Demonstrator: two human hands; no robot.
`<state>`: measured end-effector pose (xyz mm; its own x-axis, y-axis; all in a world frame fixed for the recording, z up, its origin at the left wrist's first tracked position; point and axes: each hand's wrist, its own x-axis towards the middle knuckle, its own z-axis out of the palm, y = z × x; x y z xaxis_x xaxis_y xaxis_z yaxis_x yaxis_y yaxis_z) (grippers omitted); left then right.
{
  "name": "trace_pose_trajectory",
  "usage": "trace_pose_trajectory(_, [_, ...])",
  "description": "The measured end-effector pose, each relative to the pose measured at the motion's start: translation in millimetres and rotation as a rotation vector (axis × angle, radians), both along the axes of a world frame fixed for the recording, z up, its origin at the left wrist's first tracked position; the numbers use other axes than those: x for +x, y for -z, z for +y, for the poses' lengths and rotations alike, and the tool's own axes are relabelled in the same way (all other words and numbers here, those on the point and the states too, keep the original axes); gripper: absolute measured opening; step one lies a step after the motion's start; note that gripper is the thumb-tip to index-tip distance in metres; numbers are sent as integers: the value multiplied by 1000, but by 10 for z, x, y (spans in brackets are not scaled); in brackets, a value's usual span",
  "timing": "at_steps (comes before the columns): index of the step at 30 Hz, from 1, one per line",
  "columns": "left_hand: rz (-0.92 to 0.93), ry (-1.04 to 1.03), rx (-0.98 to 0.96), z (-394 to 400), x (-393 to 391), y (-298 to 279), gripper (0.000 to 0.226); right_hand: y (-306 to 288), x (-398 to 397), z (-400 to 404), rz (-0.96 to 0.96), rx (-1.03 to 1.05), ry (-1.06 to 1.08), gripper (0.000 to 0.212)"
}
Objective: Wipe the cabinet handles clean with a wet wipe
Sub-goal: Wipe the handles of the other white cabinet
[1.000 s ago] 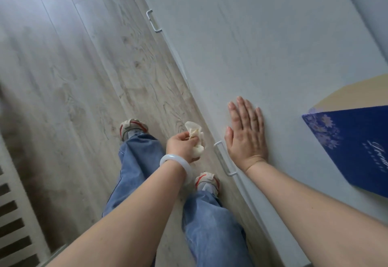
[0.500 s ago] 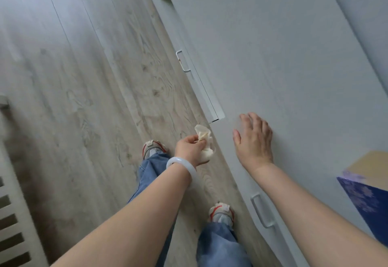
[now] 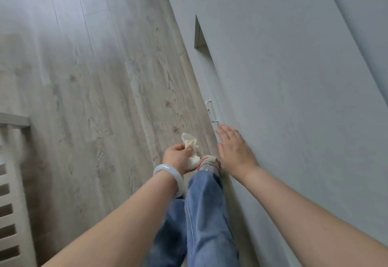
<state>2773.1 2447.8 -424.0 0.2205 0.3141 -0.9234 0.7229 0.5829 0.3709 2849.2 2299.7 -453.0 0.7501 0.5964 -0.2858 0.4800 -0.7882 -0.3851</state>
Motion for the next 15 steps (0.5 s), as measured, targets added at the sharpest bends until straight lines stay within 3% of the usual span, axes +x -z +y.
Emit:
trace_pose_trajectory(3, [5, 36, 17, 119, 194, 163, 13, 276, -28, 111, 160, -60, 42, 48])
trace_pose_trajectory(8, [61, 61, 20, 371, 367, 607, 16, 653, 62, 239, 238, -93, 411, 49])
trace_pose_trajectory(15, [8, 184, 111, 708, 624, 1577, 36, 1497, 591, 594, 127, -69, 495, 50])
